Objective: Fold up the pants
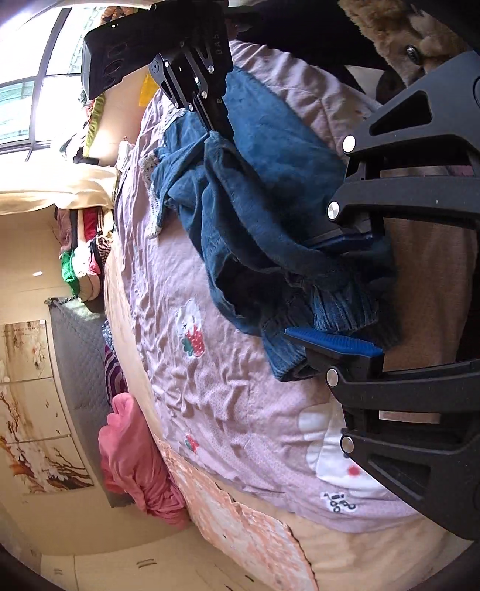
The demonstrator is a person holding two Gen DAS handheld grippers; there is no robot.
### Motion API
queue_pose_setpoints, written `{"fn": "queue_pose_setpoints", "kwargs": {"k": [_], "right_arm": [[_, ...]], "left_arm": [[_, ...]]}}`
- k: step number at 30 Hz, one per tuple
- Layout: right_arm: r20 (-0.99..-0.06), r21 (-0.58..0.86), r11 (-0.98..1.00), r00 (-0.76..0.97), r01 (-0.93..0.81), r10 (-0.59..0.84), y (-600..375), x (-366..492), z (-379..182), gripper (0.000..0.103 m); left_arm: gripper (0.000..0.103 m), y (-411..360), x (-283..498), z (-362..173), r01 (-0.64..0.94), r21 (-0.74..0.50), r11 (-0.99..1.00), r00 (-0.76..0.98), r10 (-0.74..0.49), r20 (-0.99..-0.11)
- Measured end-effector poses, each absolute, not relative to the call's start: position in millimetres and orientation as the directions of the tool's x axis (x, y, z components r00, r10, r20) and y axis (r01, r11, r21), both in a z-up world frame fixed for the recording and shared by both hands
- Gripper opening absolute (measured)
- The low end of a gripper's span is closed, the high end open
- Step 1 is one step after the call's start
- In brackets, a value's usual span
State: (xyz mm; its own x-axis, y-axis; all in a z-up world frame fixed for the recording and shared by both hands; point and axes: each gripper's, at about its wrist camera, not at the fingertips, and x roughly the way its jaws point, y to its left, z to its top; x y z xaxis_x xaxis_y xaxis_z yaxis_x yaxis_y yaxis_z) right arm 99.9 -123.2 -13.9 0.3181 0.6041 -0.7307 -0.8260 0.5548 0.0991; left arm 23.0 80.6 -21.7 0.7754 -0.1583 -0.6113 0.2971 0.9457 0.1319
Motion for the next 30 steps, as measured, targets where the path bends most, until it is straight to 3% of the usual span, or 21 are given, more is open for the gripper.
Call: {"fn": "queue_pose_setpoints", "kwargs": {"k": [9, 11, 16, 21, 30], "right_arm": [[-0.753, 0.133, 0.558, 0.282, -0.819, 0.595, -120.6, 87.6, -35.8, 0.003], [-0.739, 0.133, 0.542, 0.281, -0.83, 0.612, -117.3, 79.2, -32.6, 0.003], [-0.691, 0.135, 0.53, 0.304, -0.837, 0.656, -109.0, 77.3, -18.1, 0.003], [-0.739, 0.18, 0.542, 0.251, -0.821, 0.625, -108.6, 80.8, -39.3, 0.004], [-0.75, 0.215, 0.561, 0.233, -0.799, 0.619, -114.9, 72.9, -52.5, 0.007]], "left_arm": [[0.03, 73.1, 29.1, -24.0, 0.292, 0.206, 0.934, 0.782, -0.109, -0.614], [0.031, 74.2, 25.9, -22.4, 0.288, 0.271, 0.918, 0.791, -0.069, -0.607], [0.031, 79.5, 22.7, 5.0, 0.231, 0.337, 0.913, 0.871, -0.04, -0.489], [0.03, 81.0, 28.7, -35.1, 0.26, 0.303, 0.917, 0.765, -0.005, -0.644], [0.039, 88.5, 10.2, -42.7, 0.252, 0.119, 0.96, 0.705, -0.098, -0.703]]}}
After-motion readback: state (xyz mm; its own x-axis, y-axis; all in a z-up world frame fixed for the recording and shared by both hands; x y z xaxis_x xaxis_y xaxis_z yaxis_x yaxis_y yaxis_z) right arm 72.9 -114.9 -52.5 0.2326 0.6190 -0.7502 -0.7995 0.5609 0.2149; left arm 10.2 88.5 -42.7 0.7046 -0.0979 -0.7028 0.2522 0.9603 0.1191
